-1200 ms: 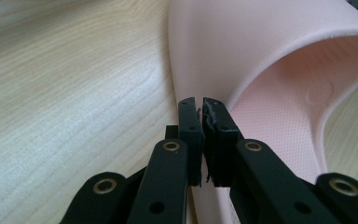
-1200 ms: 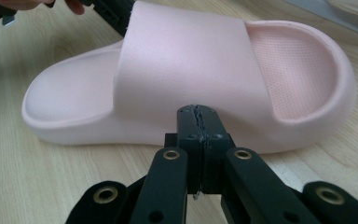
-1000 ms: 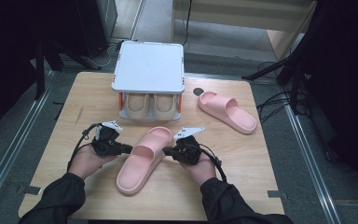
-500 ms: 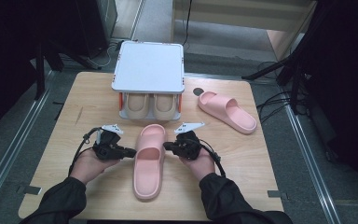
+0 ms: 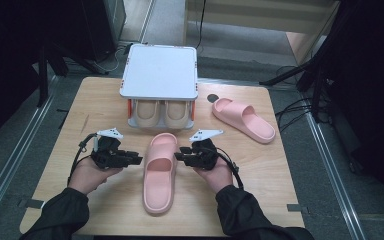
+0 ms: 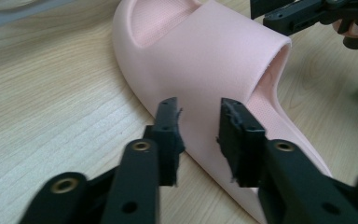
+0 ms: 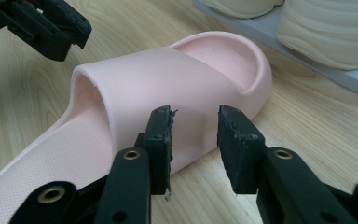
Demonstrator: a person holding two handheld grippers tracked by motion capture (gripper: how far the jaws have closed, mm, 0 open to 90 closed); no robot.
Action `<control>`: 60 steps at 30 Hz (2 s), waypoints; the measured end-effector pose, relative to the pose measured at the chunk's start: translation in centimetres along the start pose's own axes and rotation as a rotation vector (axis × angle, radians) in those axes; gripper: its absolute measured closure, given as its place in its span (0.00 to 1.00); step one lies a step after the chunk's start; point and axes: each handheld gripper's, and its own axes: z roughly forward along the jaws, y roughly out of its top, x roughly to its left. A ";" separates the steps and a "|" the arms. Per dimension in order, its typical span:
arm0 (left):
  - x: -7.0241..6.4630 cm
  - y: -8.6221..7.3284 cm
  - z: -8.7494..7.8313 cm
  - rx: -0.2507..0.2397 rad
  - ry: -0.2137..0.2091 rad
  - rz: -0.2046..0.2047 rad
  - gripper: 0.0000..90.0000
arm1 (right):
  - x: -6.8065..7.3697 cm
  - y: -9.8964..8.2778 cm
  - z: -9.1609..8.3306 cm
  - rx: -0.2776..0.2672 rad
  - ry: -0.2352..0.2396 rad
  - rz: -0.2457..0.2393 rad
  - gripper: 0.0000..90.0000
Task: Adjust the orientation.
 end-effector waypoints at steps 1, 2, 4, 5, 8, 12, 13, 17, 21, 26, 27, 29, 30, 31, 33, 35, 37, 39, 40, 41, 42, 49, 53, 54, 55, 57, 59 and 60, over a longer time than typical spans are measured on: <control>0.1 0.0 -0.2 0.001 -0.008 0.008 0.67 | -0.1 0.0 -0.2 0.001 0.000 0.004 0.71; 0.0 0.0 -0.4 -0.010 0.003 0.016 0.65 | -0.3 0.0 -0.3 -0.001 0.002 0.012 0.70; 0.0 0.1 -0.8 -0.026 -0.006 -0.002 0.63 | -0.4 0.2 -0.8 -0.014 0.015 0.030 0.70; 0.0 0.1 -1.0 -0.022 -0.007 -0.003 0.60 | -0.3 0.4 -1.0 -0.022 0.014 0.025 0.69; 0.0 0.1 -1.1 -0.010 -0.005 -0.010 0.57 | -0.4 0.5 -1.4 -0.023 0.015 0.016 0.69; 0.1 0.2 -1.1 -0.008 0.005 -0.008 0.54 | -0.8 0.6 -2.0 -0.027 0.016 0.023 0.68; 0.2 0.2 -1.1 -0.006 0.007 -0.011 0.53 | -0.9 0.7 -2.2 -0.026 0.014 0.020 0.68; 0.4 0.3 -1.0 0.008 0.016 -0.015 0.50 | -1.5 0.8 -3.0 -0.033 0.003 0.038 0.67; 0.7 0.3 -0.9 0.008 0.021 -0.017 0.50 | -2.1 0.9 -4.1 -0.032 -0.002 0.054 0.68; 1.0 0.4 -0.9 0.004 0.035 -0.021 0.50 | -3.0 0.9 -5.3 -0.042 -0.017 0.058 0.68; 1.0 0.4 -0.9 0.003 0.036 -0.020 0.49 | -3.2 0.9 -5.6 -0.046 -0.019 0.060 0.68; 0.9 0.5 -0.9 0.002 0.036 -0.013 0.49 | -3.6 0.9 -6.1 -0.048 -0.025 0.064 0.68; 0.9 0.5 -0.9 0.005 0.036 -0.011 0.49 | -3.8 0.8 -6.4 -0.048 -0.030 0.063 0.68; 0.9 0.6 -0.9 0.007 0.037 -0.011 0.48 | -4.0 0.8 -6.6 -0.049 -0.032 0.063 0.68; 1.0 0.6 -0.7 0.009 0.035 -0.011 0.48 | -4.4 0.8 -7.1 -0.047 -0.041 0.073 0.69; 1.0 0.6 -0.7 0.014 0.037 -0.012 0.48 | -4.9 0.8 -7.6 -0.050 -0.045 0.092 0.70; 1.1 0.6 -0.7 0.015 0.036 -0.014 0.47 | -5.5 0.7 -8.0 -0.055 -0.053 0.098 0.70; 1.2 0.6 -0.8 0.015 0.035 -0.019 0.47 | -6.0 0.6 -8.4 -0.062 -0.061 0.102 0.70; 1.2 0.6 -0.8 0.015 0.037 -0.020 0.47 | -6.3 0.6 -8.7 -0.064 -0.071 0.102 0.70; 1.2 0.6 -0.8 0.016 0.038 -0.020 0.47 | -6.6 0.5 -9.0 -0.061 -0.081 0.107 0.69; 1.3 0.5 -0.8 0.017 0.038 -0.019 0.47 | -7.0 0.4 -9.2 -0.065 -0.085 0.113 0.69; 1.4 0.5 -0.7 0.020 0.040 -0.023 0.46 | -9.2 -0.4 -10.1 -0.058 -0.113 0.160 0.69; 1.5 0.4 -0.7 0.025 0.040 -0.022 0.46 | -10.4 -0.8 -10.5 -0.053 -0.128 0.176 0.68; 1.5 0.4 -0.7 0.026 0.040 -0.021 0.46 | -10.8 -0.9 -10.6 -0.052 -0.138 0.184 0.68; 1.4 0.3 -0.7 0.027 0.037 -0.026 0.45 | -11.2 -1.1 -10.7 -0.052 -0.145 0.193 0.68; 1.5 0.2 -0.7 0.026 0.037 -0.030 0.45 | -11.9 -1.3 -11.0 -0.057 -0.157 0.206 0.68; 1.4 0.2 -0.8 0.027 0.040 -0.032 0.45 | -12.7 -1.5 -11.1 -0.064 -0.164 0.223 0.67; 1.4 0.1 -0.9 0.024 0.040 -0.034 0.45 | -13.1 -1.6 -11.1 -0.061 -0.165 0.234 0.66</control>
